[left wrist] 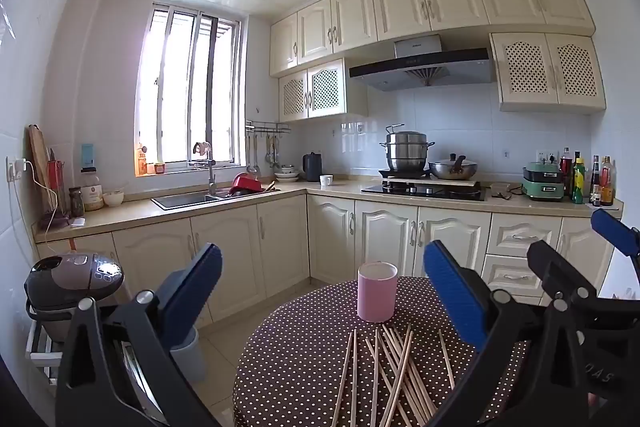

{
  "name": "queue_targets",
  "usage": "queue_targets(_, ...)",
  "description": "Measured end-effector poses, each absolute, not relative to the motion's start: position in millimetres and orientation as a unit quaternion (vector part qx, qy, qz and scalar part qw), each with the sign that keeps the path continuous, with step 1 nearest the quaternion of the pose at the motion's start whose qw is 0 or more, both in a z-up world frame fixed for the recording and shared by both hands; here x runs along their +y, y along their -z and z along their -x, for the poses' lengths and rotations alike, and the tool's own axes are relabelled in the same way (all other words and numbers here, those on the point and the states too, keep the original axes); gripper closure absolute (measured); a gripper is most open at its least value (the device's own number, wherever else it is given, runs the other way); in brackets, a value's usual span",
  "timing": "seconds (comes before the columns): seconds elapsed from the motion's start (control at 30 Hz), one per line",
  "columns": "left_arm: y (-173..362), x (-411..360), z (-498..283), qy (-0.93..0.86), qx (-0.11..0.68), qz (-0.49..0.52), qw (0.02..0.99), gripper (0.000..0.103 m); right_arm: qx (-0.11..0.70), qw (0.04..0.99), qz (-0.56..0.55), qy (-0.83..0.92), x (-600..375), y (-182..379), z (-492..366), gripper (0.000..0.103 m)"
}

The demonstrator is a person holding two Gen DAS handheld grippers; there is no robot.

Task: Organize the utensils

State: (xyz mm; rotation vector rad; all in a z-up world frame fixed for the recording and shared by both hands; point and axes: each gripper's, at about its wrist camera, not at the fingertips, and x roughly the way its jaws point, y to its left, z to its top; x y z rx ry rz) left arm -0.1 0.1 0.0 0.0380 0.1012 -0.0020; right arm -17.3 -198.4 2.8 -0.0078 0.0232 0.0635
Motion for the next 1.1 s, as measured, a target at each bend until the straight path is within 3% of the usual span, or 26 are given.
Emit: queue_targets(1.1,2.0,1.8,-3.8,-0.001,0.056,-0.019,0.998,0.004,0.018,0.999,0.001,-0.035,-196.8,6.6,10.5,0.006)
